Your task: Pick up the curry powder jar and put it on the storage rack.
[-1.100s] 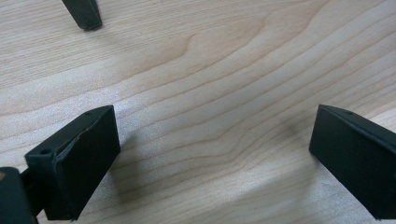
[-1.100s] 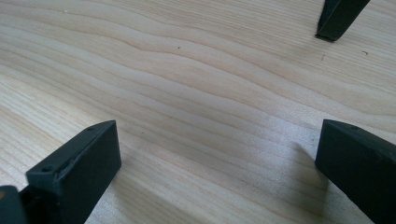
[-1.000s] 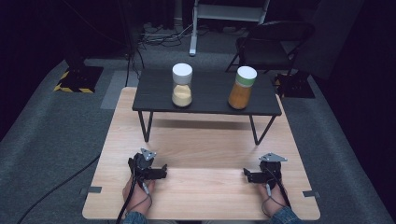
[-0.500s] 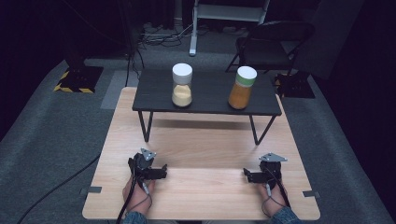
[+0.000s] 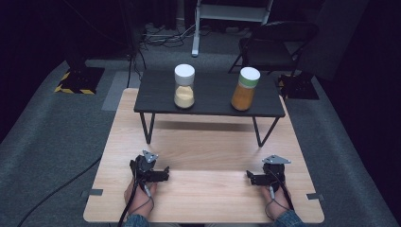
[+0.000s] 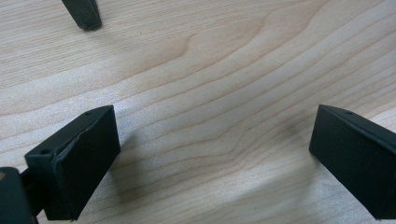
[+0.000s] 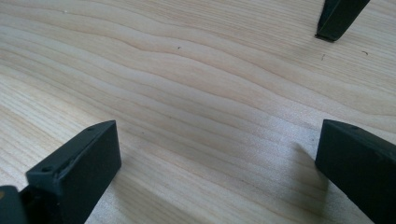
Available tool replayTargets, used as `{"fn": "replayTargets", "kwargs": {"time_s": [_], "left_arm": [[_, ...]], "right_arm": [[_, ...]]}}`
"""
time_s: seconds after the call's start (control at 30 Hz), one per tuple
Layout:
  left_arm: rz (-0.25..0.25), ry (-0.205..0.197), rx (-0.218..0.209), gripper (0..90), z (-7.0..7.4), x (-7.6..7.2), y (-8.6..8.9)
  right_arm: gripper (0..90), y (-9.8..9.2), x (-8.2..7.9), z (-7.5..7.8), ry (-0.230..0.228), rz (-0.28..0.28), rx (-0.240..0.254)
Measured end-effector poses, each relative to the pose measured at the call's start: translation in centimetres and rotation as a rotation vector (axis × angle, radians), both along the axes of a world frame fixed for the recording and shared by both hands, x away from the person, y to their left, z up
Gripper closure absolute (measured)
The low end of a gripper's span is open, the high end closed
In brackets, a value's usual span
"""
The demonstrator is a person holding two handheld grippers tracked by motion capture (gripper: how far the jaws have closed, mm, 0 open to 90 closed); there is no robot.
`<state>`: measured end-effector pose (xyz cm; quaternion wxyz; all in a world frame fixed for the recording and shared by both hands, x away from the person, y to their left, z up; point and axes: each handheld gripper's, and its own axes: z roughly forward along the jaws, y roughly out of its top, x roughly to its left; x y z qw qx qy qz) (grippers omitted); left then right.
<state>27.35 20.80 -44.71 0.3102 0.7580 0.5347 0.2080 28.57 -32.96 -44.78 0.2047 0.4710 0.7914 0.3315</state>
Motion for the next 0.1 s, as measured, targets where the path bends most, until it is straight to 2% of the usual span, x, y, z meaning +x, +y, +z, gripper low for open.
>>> {"fn": "replayTargets", "kwargs": {"time_s": [0.1], "left_arm": [[-0.002,0.001,0.001,1.7,0.02,0.01,0.01]], "right_arm": [[0.0,0.00,0.00,-0.01,-0.001,0.000,0.000]]}}
